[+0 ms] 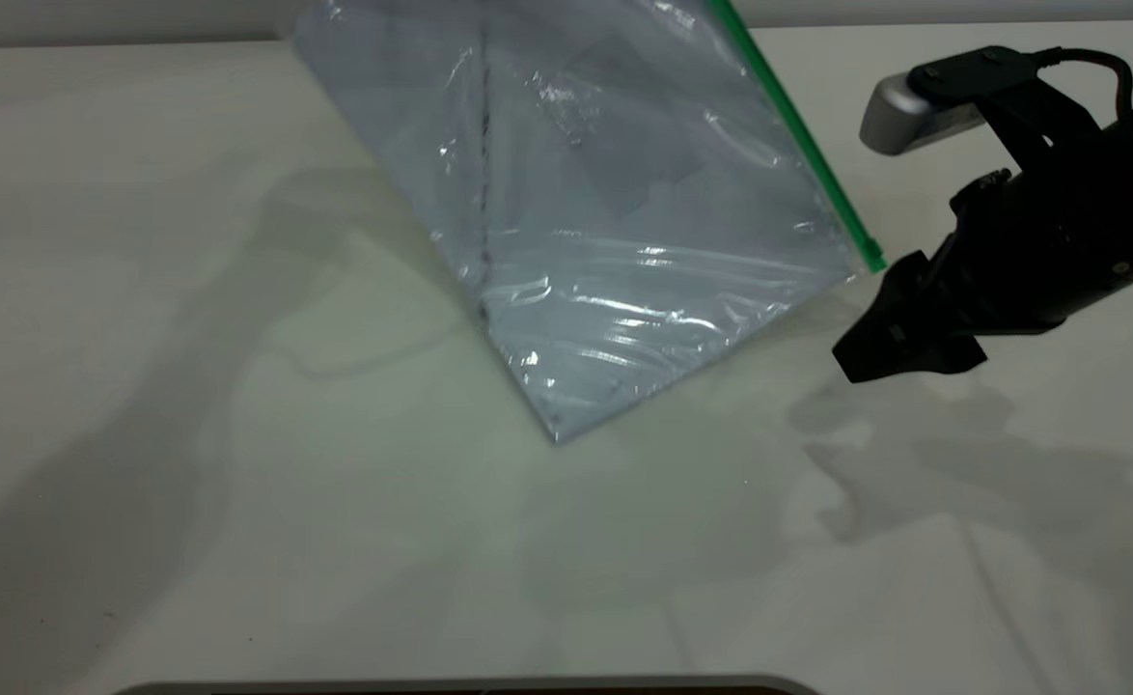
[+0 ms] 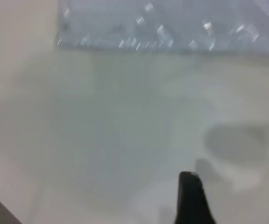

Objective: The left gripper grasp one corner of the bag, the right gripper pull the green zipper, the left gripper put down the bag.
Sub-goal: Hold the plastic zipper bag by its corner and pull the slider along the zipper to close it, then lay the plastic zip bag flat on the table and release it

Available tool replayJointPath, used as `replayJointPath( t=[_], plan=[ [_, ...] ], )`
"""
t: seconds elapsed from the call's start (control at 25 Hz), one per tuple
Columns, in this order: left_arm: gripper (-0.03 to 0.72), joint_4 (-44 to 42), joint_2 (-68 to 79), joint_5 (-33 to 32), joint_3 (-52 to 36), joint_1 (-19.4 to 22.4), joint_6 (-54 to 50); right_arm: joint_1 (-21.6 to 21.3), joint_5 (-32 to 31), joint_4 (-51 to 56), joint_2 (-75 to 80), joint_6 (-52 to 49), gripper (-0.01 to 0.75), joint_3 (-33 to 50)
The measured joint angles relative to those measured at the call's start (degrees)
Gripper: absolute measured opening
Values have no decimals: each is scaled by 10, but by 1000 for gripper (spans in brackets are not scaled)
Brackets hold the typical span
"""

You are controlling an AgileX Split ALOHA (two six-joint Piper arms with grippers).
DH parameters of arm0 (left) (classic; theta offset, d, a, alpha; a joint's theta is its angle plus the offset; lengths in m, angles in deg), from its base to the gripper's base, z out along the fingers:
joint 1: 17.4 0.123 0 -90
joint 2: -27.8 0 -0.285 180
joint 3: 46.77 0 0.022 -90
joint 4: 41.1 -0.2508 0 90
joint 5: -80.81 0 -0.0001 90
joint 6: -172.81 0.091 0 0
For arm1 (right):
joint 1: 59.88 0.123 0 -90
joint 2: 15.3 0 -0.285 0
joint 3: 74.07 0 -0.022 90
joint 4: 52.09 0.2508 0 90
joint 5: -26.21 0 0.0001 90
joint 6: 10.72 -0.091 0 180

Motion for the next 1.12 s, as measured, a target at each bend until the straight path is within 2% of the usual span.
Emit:
replayJointPath(
  t=[0.16, 0.4, 0.52, 0.6, 0.68, 0.84, 0.92, 1.0, 1.12],
  plan=[
    [52, -24, 21, -2, 0, 0, -78, 0, 0, 0, 0, -10, 563, -4],
    [54, -29, 45, -4, 0, 0, -211, 0, 0, 0, 0, -16, 565, -6],
    [84, -31, 56, -4, 0, 0, -264, 0, 0, 0, 0, -16, 566, -9],
    [153, -31, 66, -4, 0, 0, -291, 0, 0, 0, 0, -21, 566, -11],
    [258, -31, 79, -4, 0, 0, -307, 0, 1, 0, 0, -28, 566, -17],
    [520, -37, 93, 4, 0, 0, -327, 0, 1, 0, 0, -33, 566, -28],
    [624, -47, 93, 27, 0, 0, -344, 0, 1, 0, -2, -40, 566, -29],
    [676, -75, 90, 57, 1, -1, -381, 0, 6, 0, -9, -48, 566, -29],
    [687, -151, 76, 74, 19, -1, -471, 0, 13, 0, -43, -55, 566, -29]
  ],
)
